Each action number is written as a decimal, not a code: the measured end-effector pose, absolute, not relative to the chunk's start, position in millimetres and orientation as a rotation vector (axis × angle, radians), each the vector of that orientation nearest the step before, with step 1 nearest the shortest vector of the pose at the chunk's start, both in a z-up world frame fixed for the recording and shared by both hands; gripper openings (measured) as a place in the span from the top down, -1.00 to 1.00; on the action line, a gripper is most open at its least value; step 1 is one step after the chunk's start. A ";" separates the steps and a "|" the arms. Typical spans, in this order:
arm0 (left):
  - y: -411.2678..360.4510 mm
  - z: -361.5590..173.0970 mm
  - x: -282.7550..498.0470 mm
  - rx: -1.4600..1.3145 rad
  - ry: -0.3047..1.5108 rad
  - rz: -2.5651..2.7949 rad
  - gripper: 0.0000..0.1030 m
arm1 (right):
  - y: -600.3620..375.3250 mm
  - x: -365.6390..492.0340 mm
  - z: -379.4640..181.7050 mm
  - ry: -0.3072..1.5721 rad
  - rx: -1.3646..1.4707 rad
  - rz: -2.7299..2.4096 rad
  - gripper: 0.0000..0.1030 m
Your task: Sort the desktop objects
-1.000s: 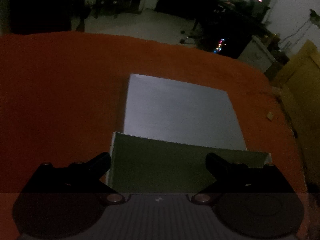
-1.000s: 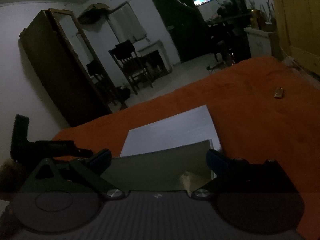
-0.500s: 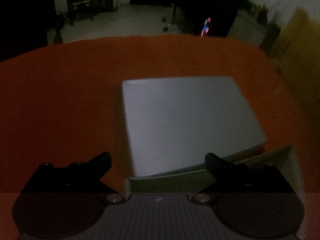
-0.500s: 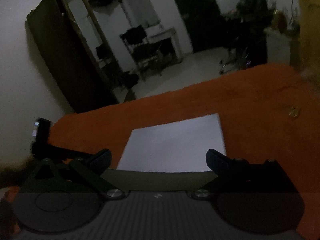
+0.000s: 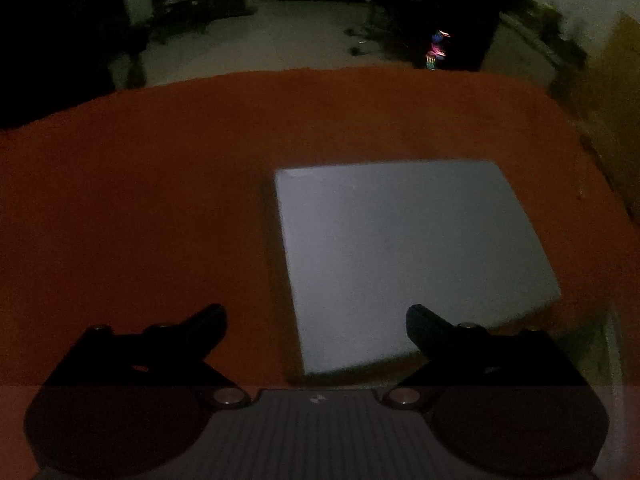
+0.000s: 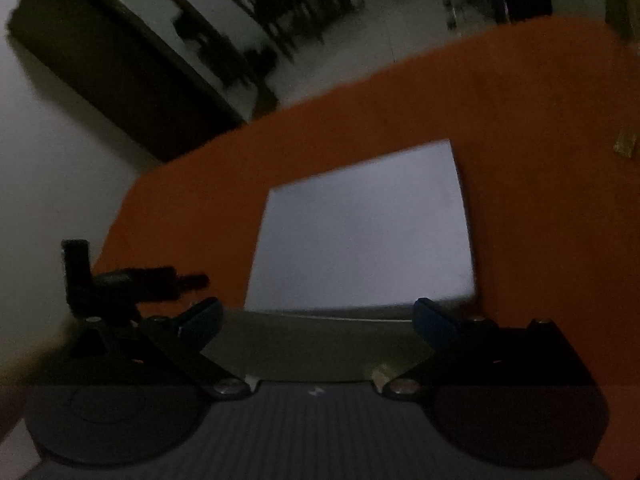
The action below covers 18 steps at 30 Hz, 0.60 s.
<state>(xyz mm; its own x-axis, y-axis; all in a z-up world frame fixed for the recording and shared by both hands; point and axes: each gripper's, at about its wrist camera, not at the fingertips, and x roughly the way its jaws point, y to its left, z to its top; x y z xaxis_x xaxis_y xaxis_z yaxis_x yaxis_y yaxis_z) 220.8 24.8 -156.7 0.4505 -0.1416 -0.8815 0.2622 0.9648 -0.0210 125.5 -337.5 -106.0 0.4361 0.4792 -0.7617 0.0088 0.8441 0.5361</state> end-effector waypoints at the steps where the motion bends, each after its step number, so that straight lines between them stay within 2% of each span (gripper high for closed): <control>1: 21.5 -157.6 221.5 0.162 1.066 -0.232 -0.89 | -342.5 135.7 -108.7 1.137 0.514 0.306 -1.00; 3: 16.7 -160.3 220.6 0.202 1.066 -0.237 -0.89 | -351.7 148.2 -109.6 1.173 0.505 0.232 -1.00; 11: 19.9 -162.6 229.8 0.151 1.104 -0.223 -0.95 | -368.3 196.3 -94.3 1.083 0.271 0.175 -1.00; 18: 6.7 -176.2 247.8 0.239 1.101 -0.226 -0.99 | -366.9 237.9 -136.3 1.145 0.340 0.173 -1.00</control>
